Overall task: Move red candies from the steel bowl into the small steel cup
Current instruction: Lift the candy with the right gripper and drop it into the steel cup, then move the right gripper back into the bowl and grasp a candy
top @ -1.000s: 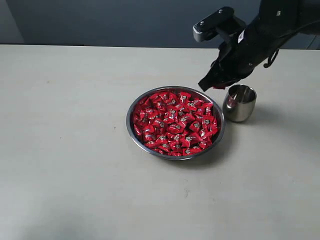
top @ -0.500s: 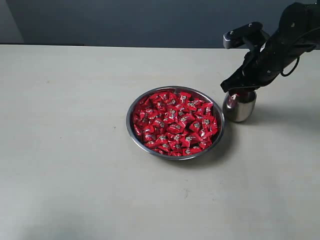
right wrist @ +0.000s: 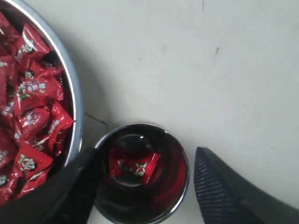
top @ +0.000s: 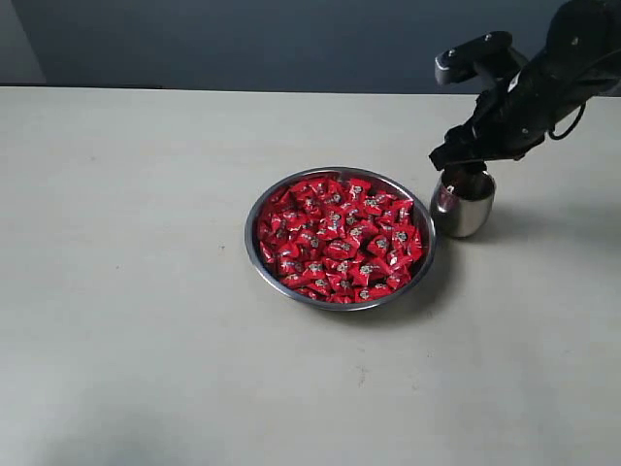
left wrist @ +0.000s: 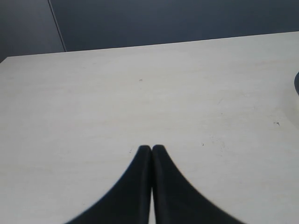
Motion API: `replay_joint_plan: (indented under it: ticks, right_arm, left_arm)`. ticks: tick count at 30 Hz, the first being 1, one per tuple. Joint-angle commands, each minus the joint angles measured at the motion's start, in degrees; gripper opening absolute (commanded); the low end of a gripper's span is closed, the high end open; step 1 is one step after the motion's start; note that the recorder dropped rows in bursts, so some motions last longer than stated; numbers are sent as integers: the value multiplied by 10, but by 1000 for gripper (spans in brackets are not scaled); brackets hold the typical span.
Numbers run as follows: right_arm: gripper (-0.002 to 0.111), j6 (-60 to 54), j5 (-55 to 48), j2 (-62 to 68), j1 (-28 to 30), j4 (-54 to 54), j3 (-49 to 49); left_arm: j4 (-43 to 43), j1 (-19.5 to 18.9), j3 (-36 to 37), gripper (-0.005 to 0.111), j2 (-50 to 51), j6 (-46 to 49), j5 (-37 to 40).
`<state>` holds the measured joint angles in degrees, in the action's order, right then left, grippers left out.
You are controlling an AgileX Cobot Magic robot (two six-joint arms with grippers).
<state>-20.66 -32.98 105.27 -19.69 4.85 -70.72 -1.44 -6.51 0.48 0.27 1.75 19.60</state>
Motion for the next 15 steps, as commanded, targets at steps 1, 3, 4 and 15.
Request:
replay_joint_plan:
  ticks: [1,3,4,15]
  right_arm:
    - [58,-19,-5,-31,-11,33,-4]
    - [58,-57,-20,-35,-30,62,-4]
    - [58,-83,-27,-35,-41,80,-4]
    - [58,-180,-65,25,-124,164,-4]
  left_arm:
    - [-1,3,-5,0,-3,-1,-3]
    - [-1,3,-5,0,-3,-1,-3]
    - [-1,3,-5,0,-3,-1,-3]
    - [-1,3,-5,0,-3,-1,-3]
